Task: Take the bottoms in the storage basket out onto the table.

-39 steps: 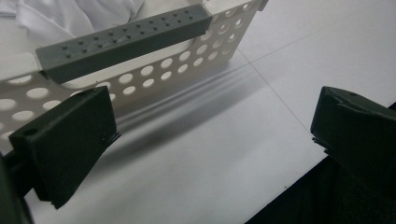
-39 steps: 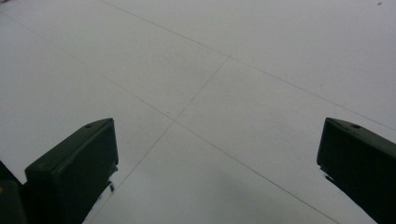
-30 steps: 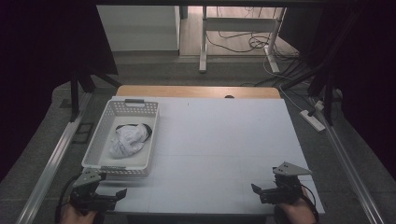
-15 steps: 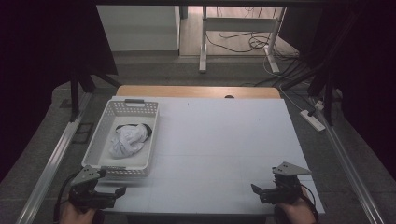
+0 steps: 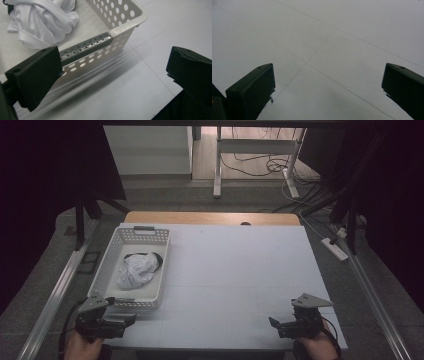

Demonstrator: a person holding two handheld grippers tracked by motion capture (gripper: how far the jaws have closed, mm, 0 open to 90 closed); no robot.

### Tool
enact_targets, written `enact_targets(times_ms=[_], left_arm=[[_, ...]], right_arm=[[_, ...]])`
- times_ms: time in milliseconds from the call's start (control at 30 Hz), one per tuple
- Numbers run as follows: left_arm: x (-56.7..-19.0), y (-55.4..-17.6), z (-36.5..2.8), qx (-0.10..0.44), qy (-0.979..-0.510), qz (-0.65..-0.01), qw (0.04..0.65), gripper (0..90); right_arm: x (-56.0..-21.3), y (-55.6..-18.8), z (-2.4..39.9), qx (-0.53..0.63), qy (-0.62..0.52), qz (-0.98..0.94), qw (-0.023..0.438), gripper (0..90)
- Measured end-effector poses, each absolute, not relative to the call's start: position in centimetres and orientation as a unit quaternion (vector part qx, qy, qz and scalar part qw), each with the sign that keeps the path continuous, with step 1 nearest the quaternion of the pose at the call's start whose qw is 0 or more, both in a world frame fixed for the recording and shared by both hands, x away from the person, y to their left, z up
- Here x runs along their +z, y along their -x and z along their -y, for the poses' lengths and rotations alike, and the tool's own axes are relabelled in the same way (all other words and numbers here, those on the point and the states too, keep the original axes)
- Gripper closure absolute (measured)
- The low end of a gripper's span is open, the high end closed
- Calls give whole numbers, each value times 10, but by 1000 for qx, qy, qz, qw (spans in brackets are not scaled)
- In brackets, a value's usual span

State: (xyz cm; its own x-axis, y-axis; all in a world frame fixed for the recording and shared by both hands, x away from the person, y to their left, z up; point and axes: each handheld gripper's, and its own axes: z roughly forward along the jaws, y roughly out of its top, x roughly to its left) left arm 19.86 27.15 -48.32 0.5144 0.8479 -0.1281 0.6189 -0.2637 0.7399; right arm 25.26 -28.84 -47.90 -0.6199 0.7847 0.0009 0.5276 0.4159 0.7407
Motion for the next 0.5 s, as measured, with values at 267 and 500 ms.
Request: enact_targets(times_ms=[267, 500], left_arm=[[-479, -206, -271, 151, -782, -464, 389, 0], [-474, -214, -266, 151, -787, -453, 391, 2]], right_arm=[[-479, -253, 288, 363, -399, -823, 176, 0], [-479, -253, 288, 362, -400, -824, 175, 0]])
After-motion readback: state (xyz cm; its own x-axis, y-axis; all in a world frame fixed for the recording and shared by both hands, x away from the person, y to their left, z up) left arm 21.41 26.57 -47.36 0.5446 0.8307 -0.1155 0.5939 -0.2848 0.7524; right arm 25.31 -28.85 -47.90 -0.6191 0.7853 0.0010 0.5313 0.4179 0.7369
